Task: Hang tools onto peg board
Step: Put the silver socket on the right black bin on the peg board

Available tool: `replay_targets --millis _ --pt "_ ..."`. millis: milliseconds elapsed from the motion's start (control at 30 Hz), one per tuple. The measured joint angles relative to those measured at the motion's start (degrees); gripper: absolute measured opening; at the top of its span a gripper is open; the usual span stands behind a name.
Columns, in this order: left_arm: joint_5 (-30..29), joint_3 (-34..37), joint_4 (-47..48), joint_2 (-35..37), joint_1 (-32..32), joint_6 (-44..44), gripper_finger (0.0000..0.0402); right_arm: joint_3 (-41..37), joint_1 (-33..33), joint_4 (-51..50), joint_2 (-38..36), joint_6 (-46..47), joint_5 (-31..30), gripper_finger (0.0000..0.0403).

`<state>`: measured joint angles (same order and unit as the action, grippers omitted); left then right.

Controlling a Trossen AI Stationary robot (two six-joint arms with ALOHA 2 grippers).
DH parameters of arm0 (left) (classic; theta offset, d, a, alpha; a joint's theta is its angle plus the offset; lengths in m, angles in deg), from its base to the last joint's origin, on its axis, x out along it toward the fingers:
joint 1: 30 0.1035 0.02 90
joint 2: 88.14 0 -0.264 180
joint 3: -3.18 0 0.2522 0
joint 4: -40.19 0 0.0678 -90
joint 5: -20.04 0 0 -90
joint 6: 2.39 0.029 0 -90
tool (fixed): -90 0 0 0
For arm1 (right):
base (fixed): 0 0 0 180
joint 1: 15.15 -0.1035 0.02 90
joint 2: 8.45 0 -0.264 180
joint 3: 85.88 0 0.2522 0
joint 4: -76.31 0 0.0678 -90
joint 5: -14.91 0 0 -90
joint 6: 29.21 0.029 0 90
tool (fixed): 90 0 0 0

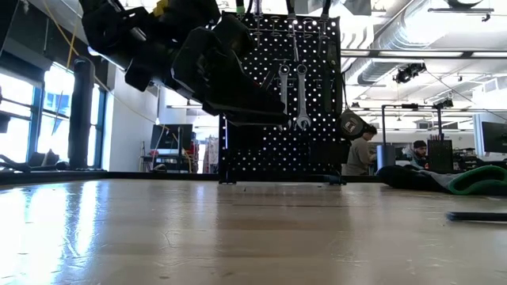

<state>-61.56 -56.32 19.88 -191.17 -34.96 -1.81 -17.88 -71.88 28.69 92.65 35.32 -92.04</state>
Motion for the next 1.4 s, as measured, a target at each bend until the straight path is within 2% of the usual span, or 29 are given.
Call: replay_targets --millis 200,400,933,1167,1400 --pt "0.0 0.0 -0.1 0.0 -0.1 -0.3 0.0213 6.6 -3.1 -12.3 4.4 1.3 -4.3 0.0125" --pt "0.0 0.0 -1.1 0.0 -0.1 -0.3 0.0213 5.9 -6.0 -12.7 4.7 7.7 -6.1 0.0078" --pt "0.0 0.0 -2.2 0.0 -0.9 -1.4 0.0213 4.9 -2.0 -8.0 4.6 -0.1 -7.0 0.0079" --pt "0.1 0.0 -2.3 0.0 -1.3 -1.4 0.0213 5.0 0.9 -7.8 4.2 -1.8 -6.8 0.0045" --pt "7.1 0.0 -5.7 0.0 -0.9 -4.0 0.0213 4.9 3.1 -7.3 1.9 -5.5 -8.1 0.0045"
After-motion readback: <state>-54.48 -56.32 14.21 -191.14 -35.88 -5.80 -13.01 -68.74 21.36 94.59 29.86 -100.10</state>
